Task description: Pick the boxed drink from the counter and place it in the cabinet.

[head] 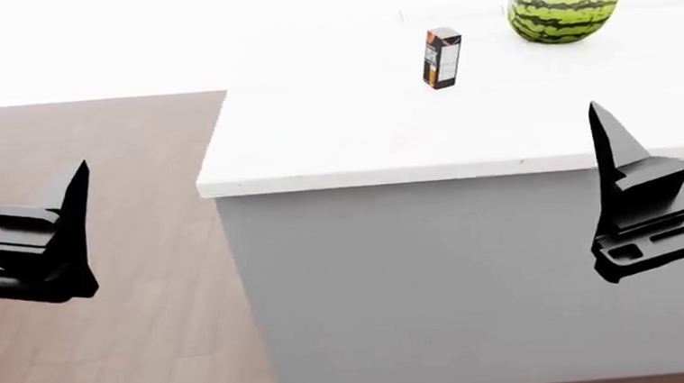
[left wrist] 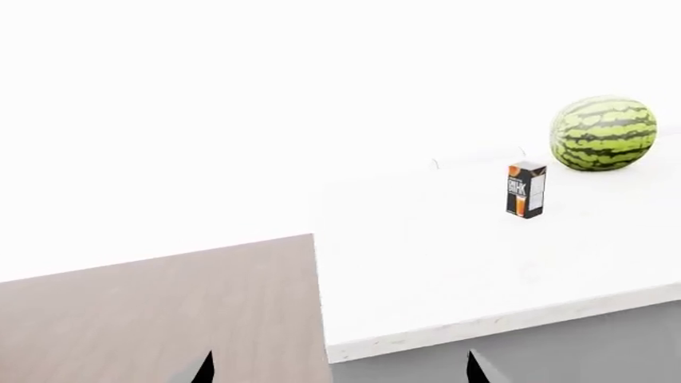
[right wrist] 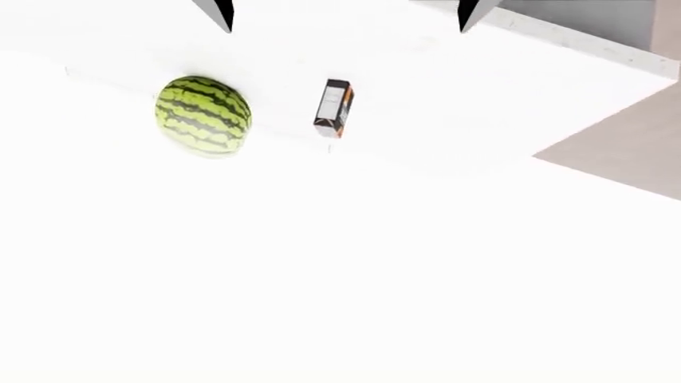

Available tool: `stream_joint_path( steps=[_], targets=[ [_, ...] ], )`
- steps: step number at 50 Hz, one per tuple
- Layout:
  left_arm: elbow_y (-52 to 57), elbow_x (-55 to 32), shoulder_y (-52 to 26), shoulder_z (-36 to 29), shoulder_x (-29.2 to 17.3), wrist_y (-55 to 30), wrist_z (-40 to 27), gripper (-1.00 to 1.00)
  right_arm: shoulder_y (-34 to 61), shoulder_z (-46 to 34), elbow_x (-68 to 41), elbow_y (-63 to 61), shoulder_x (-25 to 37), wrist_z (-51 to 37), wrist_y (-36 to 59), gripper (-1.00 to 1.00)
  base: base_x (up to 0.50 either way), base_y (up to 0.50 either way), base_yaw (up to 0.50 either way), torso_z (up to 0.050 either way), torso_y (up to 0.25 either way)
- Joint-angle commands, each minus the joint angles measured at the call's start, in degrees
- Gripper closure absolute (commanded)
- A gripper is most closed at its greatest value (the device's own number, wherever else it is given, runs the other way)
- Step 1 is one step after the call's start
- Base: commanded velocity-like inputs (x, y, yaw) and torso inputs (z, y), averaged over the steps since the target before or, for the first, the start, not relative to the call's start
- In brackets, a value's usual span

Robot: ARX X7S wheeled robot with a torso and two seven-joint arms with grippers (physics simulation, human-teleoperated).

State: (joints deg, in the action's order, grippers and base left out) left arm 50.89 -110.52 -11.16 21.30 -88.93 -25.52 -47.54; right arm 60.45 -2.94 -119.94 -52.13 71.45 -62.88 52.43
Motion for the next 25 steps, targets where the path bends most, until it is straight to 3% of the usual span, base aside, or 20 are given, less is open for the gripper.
stream_joint_path(
  steps=[1,13,25],
  targets=[
    [0.4,-0.1,-0.8,-0.8,0.1,0.1,-0.1,-1.00,-0.4,0.5,-0.1,-0.2,0.0,0.1,0.0,-1.00,-0.46,-0.18,0.00,0.000,0.000],
    [0.3,-0.1,-1.8,-1.3,0.6,-0.3,-0.1,-1.00,1.2,-0.6,-0.9,-0.3,-0.1,-0.8,0.3,-1.00,-0.46,-0.19,0.00,0.000,0.000],
    [0.4,-0.4,-2.8,-1.1,1.8,-1.6,-0.2,-1.00,2.5,-1.3,-1.5,-0.4,-0.4,-1.3,0.6,-1.00,-0.34,-0.36,0.00,0.000,0.000]
  ],
)
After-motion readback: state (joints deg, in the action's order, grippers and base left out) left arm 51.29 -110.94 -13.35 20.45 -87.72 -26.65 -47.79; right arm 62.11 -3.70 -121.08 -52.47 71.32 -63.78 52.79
